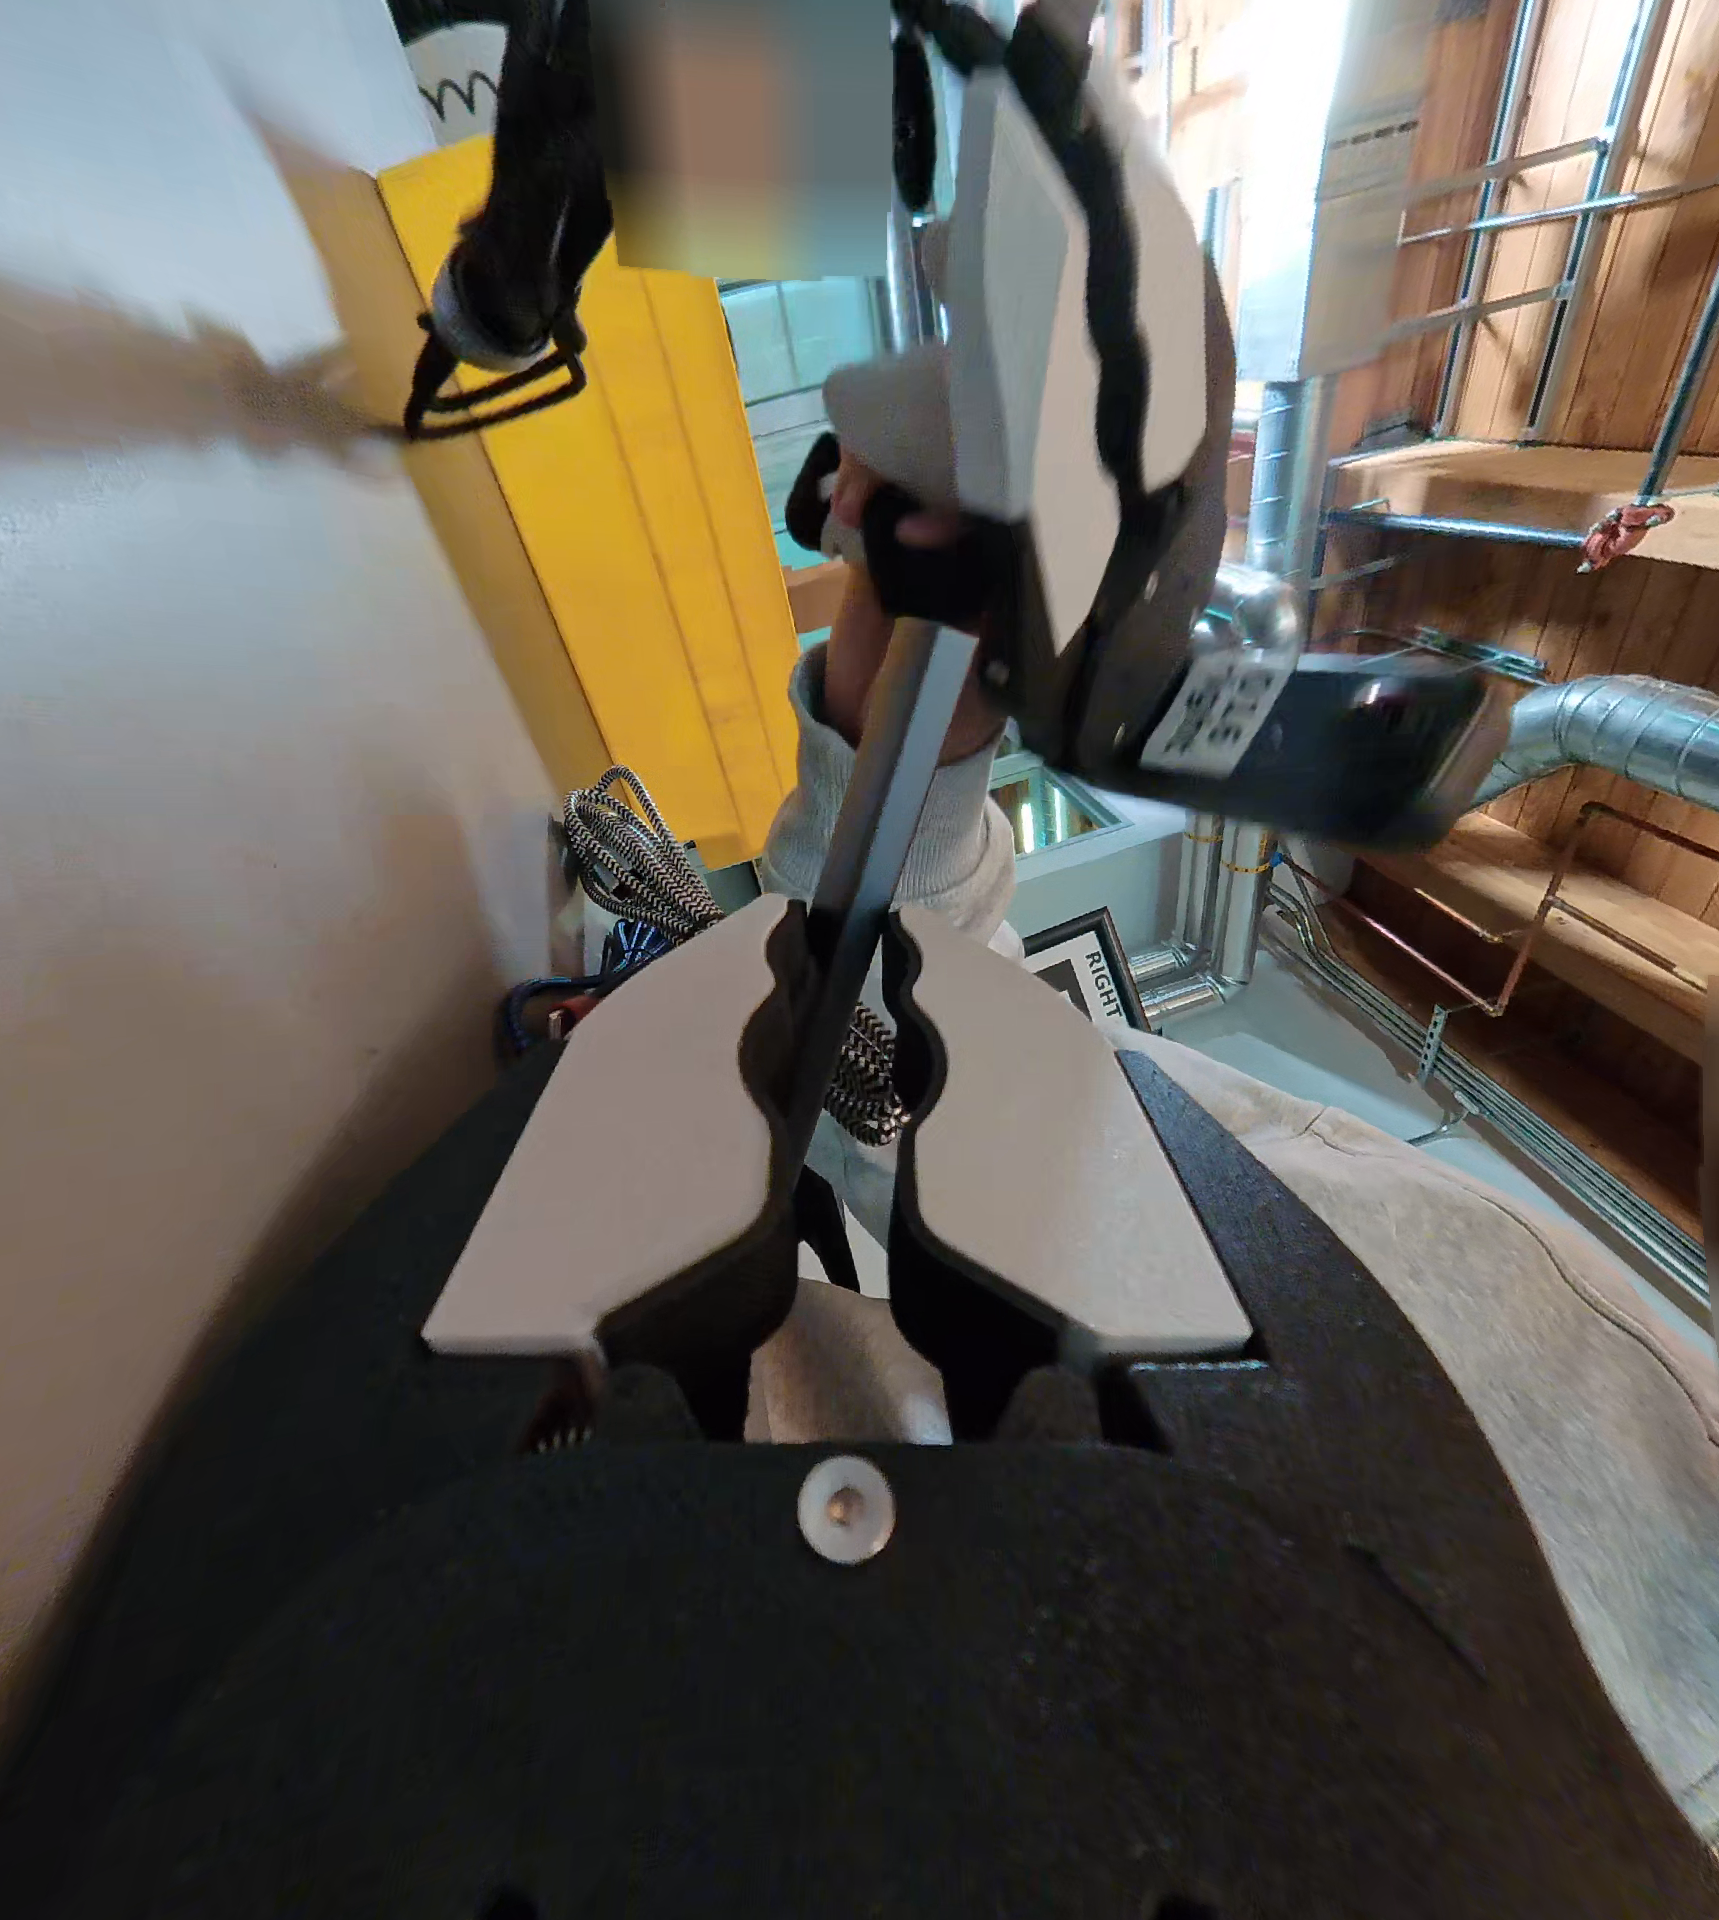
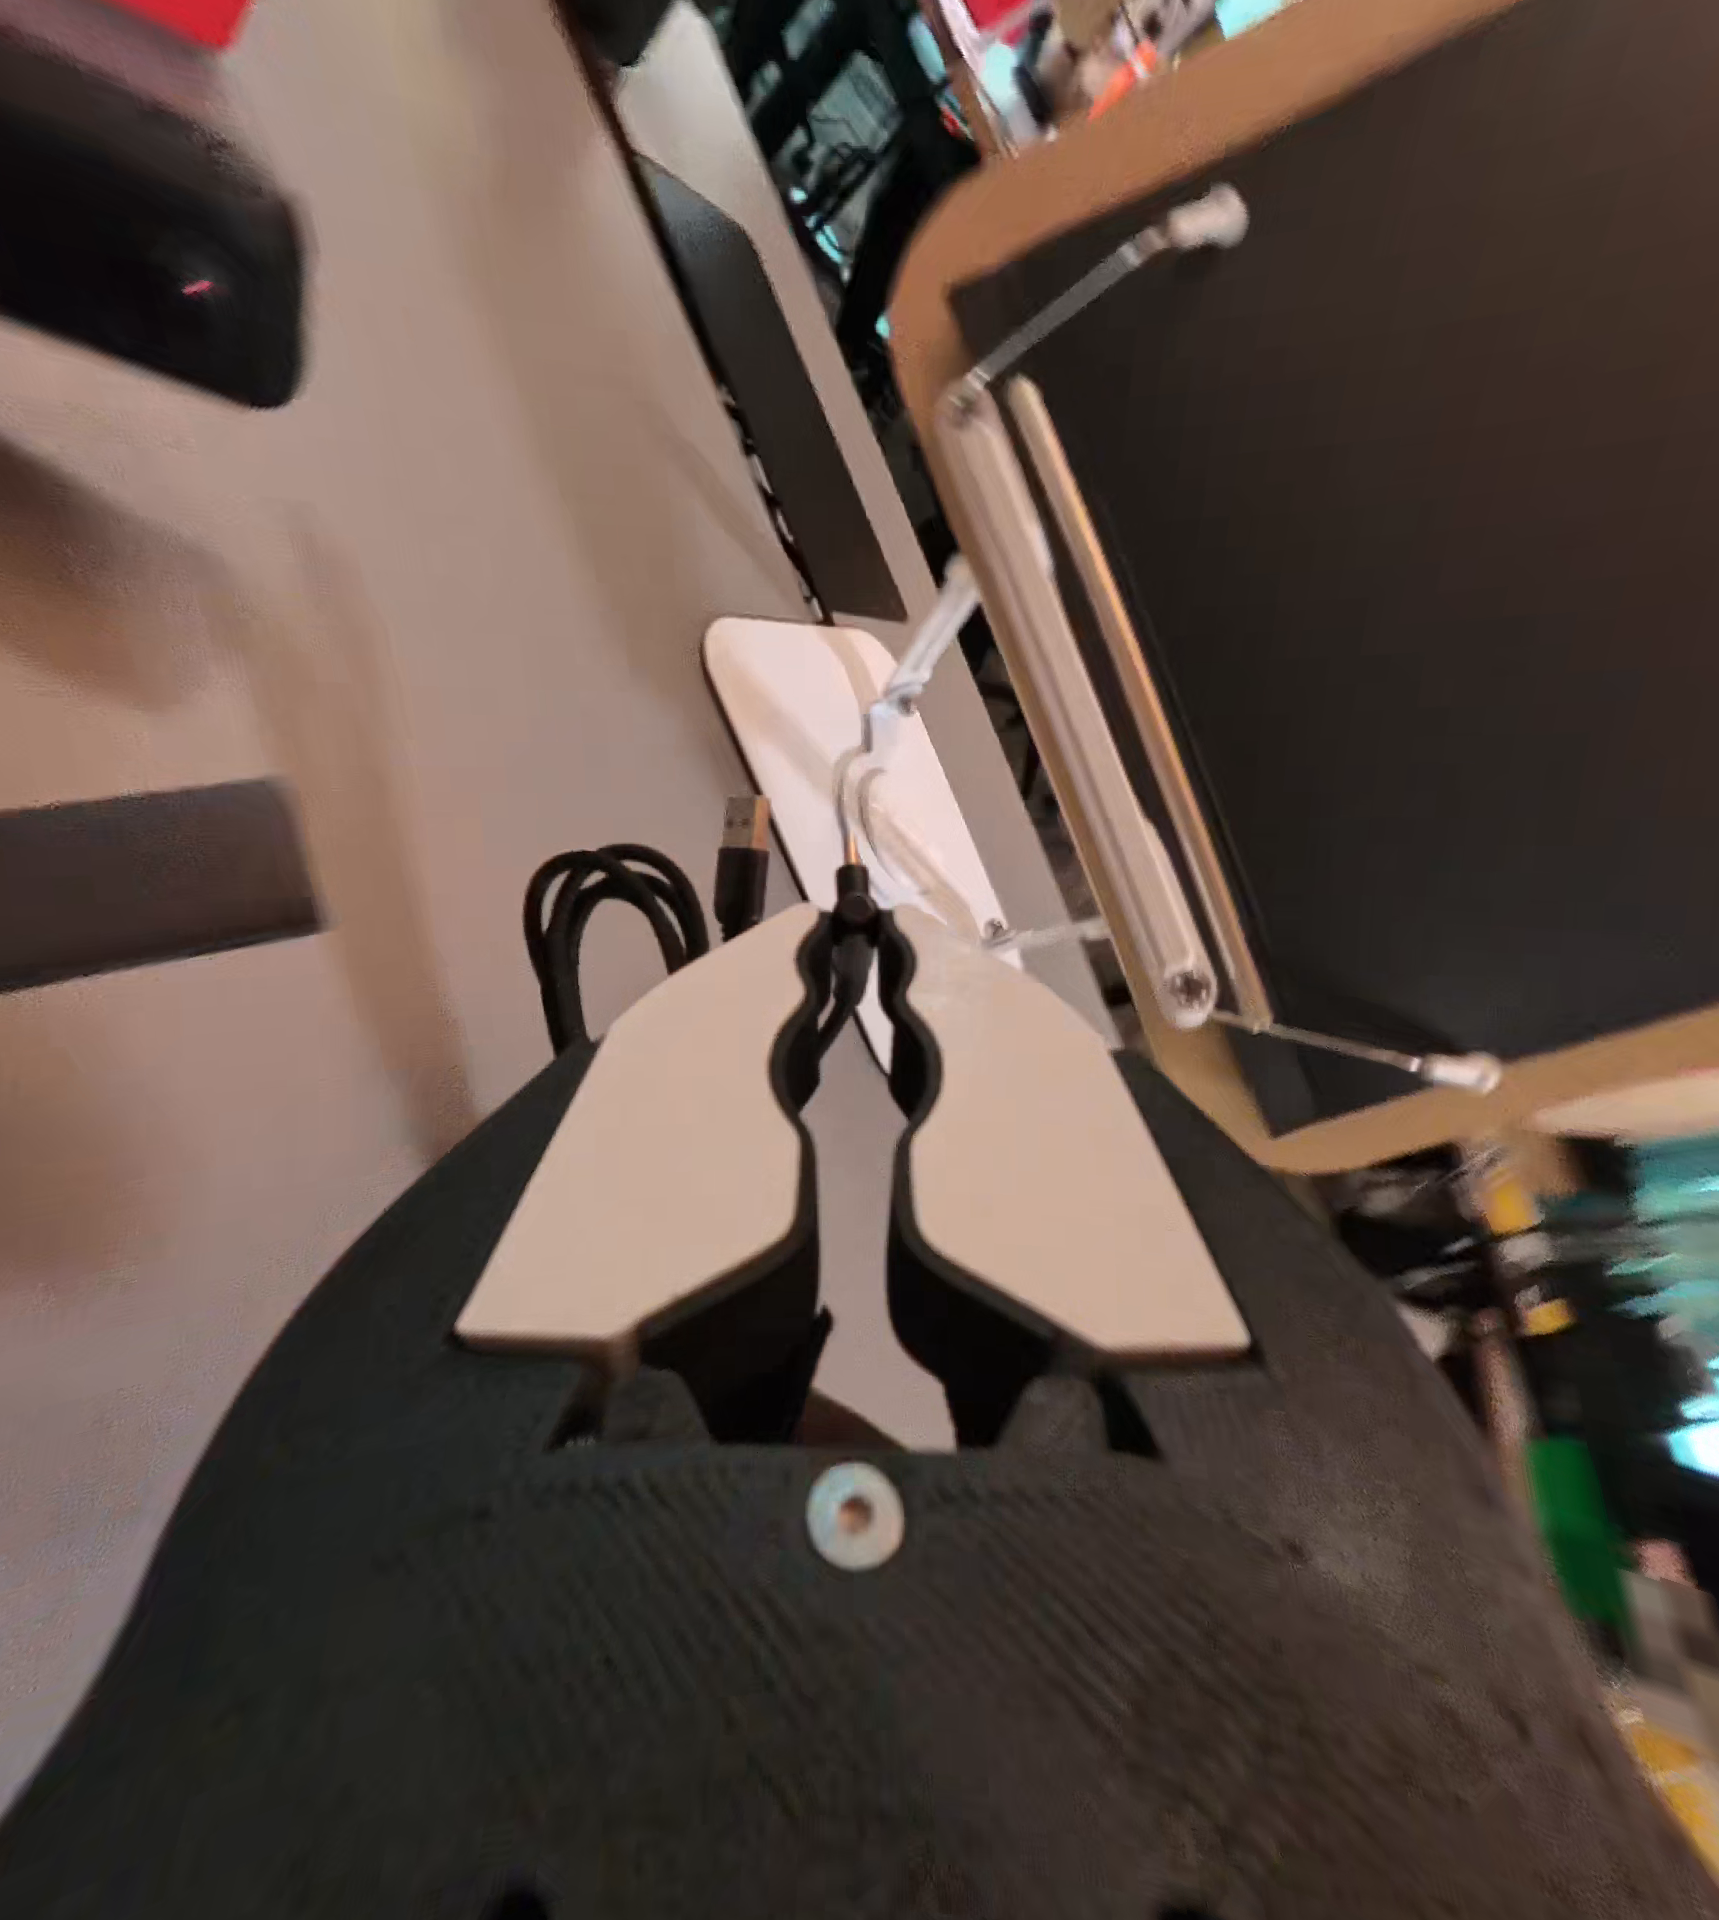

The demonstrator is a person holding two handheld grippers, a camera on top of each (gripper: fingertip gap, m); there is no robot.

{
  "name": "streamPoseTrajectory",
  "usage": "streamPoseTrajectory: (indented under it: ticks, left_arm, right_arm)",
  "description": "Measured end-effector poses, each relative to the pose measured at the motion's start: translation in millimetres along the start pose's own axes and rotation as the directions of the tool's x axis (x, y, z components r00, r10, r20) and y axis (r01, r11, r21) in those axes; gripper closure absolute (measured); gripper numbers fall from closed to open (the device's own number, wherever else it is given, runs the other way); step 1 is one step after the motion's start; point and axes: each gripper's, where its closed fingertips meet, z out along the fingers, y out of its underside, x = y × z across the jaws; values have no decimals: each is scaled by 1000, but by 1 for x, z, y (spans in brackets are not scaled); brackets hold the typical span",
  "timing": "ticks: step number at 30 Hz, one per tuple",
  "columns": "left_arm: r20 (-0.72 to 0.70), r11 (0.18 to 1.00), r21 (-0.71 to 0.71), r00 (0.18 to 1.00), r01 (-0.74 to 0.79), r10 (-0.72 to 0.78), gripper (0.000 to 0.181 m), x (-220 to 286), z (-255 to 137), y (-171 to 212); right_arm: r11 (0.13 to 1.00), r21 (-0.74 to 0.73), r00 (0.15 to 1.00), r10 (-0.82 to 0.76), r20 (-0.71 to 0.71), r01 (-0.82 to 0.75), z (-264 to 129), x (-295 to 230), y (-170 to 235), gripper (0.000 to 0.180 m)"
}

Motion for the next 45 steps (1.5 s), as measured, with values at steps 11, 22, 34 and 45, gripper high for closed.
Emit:
streamPoseTrajectory:
  ticks: [11,22,34,45]
  left_arm:
    - [-2,1000,2,1000,-1,1,167,0,0,0]
    - [-20,1000,16,1000,8,-8,167,2,-2,-2]
    - [-23,1000,16,1000,9,-9,167,2,-2,-2]
    - [-35,1000,18,999,12,-11,165,4,-2,-2]
  right_arm:
    - [973,-182,977,165,136,-139,-61,-61,55,158]
    - [532,-518,673,729,-122,-670,-81,-68,123,133]
    - [344,-499,476,865,-162,-795,-19,-53,148,107]
    - [558,-519,584,801,134,-647,12,-72,70,165]
